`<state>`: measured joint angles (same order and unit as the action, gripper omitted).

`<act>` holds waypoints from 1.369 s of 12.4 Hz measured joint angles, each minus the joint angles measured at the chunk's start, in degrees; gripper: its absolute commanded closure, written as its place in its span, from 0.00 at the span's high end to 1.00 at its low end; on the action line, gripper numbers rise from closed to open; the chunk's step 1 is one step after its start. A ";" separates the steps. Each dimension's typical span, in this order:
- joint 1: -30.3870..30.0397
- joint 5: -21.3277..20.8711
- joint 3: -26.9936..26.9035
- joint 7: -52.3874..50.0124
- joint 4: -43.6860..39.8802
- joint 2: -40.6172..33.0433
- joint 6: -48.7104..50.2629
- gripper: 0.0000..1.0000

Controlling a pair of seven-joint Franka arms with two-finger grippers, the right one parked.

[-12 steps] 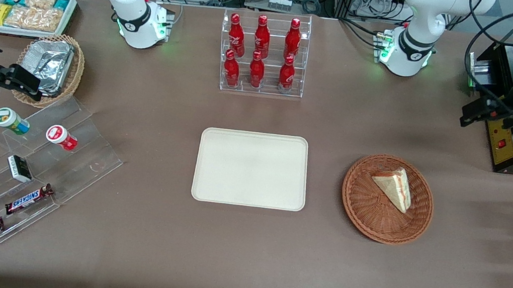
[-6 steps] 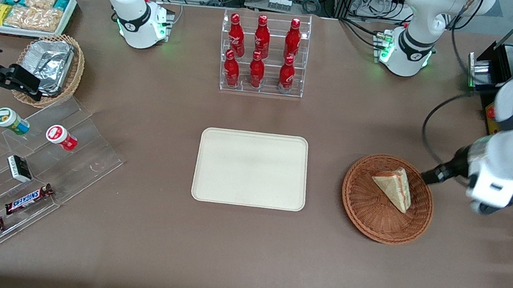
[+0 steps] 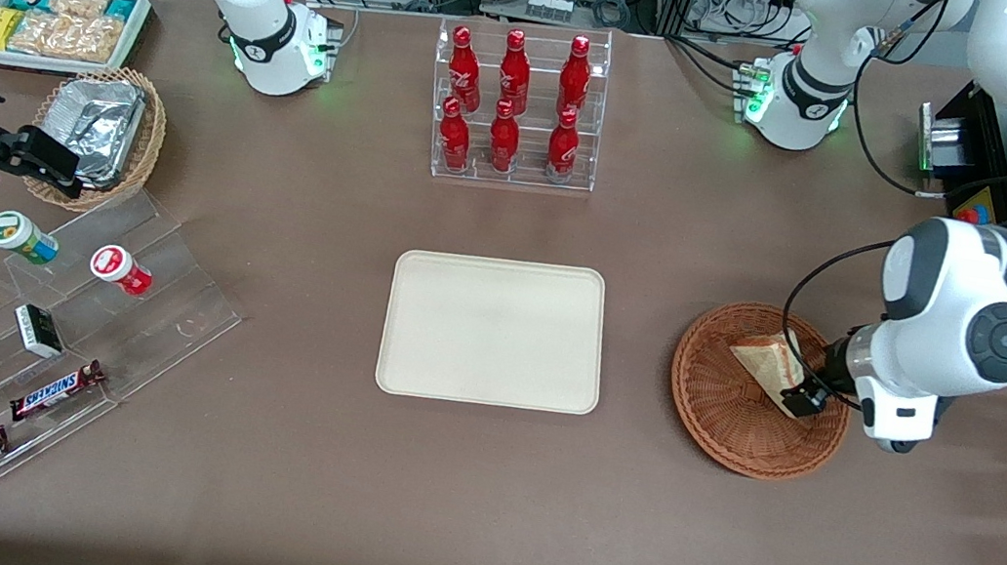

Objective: Place sandwich from basket to tray
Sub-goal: 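Lower the left gripper over the wrapped sandwich in the wicker basket, then close the left gripper on the sandwich's wrapped edge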

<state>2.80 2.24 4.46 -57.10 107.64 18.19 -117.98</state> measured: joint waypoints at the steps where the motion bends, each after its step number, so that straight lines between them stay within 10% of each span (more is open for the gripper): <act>1: 0.00 0.00 0.00 -0.18 1.98 0.04 -1.80 0.99; 12: 0.00 0.00 0.00 -0.48 11.06 -0.80 -7.92 0.92; 13: 0.01 0.00 0.00 -0.48 11.72 -0.80 -8.69 0.75; 15: 0.02 0.00 0.03 -0.49 12.64 -0.80 -9.24 0.00; 17: 0.04 0.00 0.15 -0.49 13.04 -0.80 -9.63 0.00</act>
<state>2.83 2.24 4.61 -57.60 120.69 17.39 -127.61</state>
